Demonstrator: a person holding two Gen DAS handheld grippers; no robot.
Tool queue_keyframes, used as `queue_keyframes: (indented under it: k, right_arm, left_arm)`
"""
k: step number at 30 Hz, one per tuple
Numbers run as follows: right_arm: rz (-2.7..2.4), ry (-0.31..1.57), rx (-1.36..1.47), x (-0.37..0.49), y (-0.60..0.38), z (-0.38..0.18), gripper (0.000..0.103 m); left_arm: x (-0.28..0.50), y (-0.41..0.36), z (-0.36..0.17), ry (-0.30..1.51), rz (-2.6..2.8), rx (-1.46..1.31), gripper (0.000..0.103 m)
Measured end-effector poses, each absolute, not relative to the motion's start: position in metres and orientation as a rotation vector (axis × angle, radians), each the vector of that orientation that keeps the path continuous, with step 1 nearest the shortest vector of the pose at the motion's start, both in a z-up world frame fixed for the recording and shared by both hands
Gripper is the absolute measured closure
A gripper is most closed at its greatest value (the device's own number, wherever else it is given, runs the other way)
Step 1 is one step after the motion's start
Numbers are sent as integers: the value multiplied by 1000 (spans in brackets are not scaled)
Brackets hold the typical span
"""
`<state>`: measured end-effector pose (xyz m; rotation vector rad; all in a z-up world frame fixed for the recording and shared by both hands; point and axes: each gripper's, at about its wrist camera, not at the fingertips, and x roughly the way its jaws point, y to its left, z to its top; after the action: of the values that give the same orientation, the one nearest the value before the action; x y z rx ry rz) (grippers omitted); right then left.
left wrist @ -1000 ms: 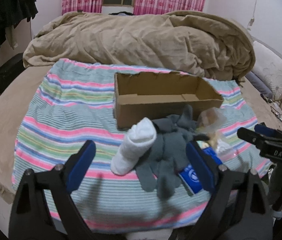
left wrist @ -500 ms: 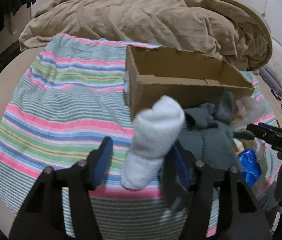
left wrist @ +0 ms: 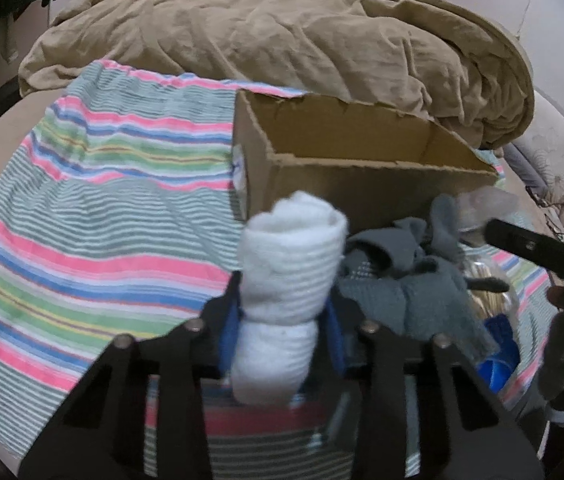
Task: Organize objects
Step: 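Grasp the white rolled sock with the left gripper while the right grasps the snack bag, drop both in box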
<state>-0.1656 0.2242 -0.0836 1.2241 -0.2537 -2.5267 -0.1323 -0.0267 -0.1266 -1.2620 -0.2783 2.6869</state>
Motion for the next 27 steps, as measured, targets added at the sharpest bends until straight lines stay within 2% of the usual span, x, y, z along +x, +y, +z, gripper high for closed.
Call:
queue_keyframes:
  k: [3,4,7,19,27]
  right_arm:
    - [-2508,-269,1218,-170,219,-92,16]
    - [-2503,-282,1199,-169,219,-94,30]
    - [-2518,-283,1159,-165,219,-93,39]
    - [-2579,-237,1017,-134,228,-38,41]
    - [-2628,-184,942,-168,238,-10,41]
  left_arm:
    - [-128,-25,-123,-272,2688,-1250,71]
    - [-127,-25,-122,-272,2690,-1248,71]
    - [-120,-26,-117,-278,2695,-1233,72]
    - [-99,-28,-61,-329,2734,-1063,72]
    - [-133,-20,-19,-285,2763,-935,72]
